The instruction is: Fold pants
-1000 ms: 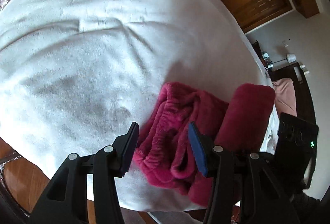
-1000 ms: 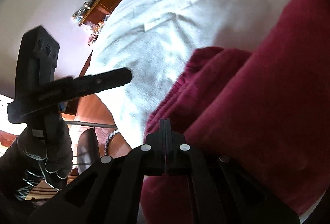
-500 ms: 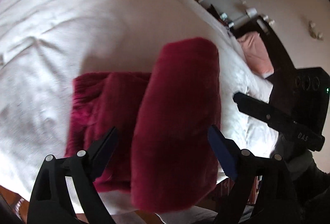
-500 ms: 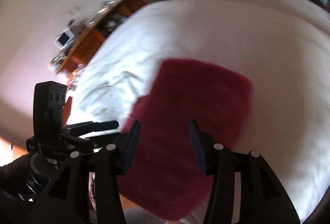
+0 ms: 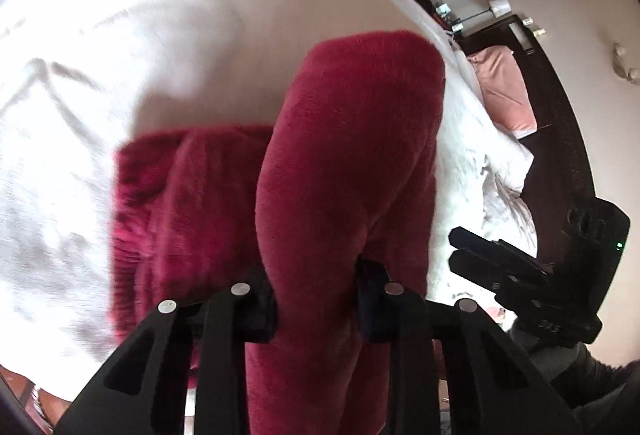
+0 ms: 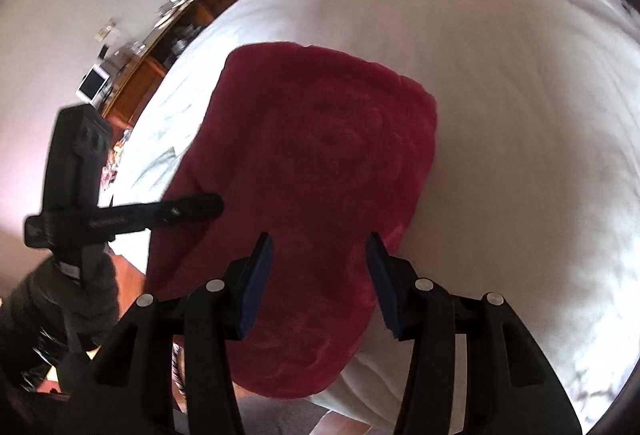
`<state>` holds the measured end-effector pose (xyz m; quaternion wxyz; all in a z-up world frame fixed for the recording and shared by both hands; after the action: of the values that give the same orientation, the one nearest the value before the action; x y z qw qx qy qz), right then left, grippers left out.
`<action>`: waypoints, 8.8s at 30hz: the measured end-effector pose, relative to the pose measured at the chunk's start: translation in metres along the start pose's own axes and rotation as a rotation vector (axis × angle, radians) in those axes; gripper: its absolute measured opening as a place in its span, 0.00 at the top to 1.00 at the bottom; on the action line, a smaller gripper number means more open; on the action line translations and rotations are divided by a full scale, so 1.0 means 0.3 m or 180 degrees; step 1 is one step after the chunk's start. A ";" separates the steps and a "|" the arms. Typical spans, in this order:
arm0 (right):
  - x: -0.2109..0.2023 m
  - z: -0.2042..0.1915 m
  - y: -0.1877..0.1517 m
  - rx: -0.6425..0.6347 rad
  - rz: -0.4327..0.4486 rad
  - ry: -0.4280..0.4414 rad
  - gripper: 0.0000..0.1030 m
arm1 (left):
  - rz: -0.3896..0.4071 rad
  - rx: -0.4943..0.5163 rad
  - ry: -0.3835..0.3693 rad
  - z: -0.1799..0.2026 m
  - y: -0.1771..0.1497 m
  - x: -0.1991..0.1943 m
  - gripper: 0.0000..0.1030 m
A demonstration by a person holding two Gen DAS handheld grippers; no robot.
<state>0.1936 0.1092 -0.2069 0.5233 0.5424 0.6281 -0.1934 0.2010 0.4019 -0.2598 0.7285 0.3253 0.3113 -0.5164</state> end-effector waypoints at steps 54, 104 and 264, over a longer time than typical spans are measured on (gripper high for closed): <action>0.155 -0.164 -0.172 -0.0734 -0.0506 -0.0021 0.52 | 0.0163 -0.0031 0.1353 -0.111 -0.150 -0.035 0.42; 0.110 -0.115 -0.146 -0.0267 -0.0305 -0.0015 0.26 | 0.0319 -0.0118 0.1277 -0.117 0.262 0.084 0.31; -0.650 1.057 0.149 0.0721 0.0987 -0.0856 0.12 | 0.0495 0.1225 0.1039 1.301 0.452 0.619 0.17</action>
<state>0.3487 -0.2263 -0.1429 0.5616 0.6571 0.4361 -0.2504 0.4270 0.0240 -0.1536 0.6309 0.5598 0.2947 -0.4492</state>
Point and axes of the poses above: each gripper's, at about its wrist camera, not at the fingertips, and x roughly the way its jaws point, z to its right, y to its top, the point moved 3 cm from there along x, roughly the way its jaws point, and after that the axes turned 5 degrees about -z, right-handed, at the moved point
